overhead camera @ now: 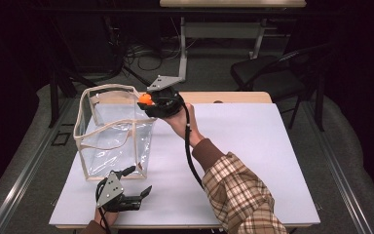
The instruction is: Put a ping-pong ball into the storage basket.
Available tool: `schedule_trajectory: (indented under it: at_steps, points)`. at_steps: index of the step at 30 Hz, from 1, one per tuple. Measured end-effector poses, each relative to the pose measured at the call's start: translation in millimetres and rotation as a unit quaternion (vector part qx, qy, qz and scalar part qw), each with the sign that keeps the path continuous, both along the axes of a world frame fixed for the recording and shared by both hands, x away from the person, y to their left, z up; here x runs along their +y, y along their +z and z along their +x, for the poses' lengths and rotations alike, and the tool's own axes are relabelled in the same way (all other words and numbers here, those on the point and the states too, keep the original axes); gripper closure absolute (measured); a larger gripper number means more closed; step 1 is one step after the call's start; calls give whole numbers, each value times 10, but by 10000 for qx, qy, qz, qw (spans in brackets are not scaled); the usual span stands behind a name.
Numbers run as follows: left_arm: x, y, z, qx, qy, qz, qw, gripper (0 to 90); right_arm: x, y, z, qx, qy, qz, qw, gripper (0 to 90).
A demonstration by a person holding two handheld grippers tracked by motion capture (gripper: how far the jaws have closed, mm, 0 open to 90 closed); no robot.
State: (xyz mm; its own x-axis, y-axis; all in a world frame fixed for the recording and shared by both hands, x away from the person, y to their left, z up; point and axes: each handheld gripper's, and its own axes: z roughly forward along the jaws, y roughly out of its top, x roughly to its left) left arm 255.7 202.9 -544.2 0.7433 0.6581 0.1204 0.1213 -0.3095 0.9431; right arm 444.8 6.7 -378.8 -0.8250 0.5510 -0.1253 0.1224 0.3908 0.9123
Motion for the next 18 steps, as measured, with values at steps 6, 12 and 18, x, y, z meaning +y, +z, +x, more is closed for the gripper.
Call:
schedule_trajectory:
  at_steps: [6, 12, 18]
  points:
    - [3, 1, -1, -2, 13, -16, 10000, 159, 74, 26, 18, 52, 39, -66, 10000, 512]
    - [8, 1, 2, 6, 7, -11, 10000, 159, 153, 29, 38, 103, 84, -153, 9998, 512]
    - [6, 1, 4, 1, 0, -8, 10000, 159, 200, 40, 52, 166, 130, -245, 9995, 512]
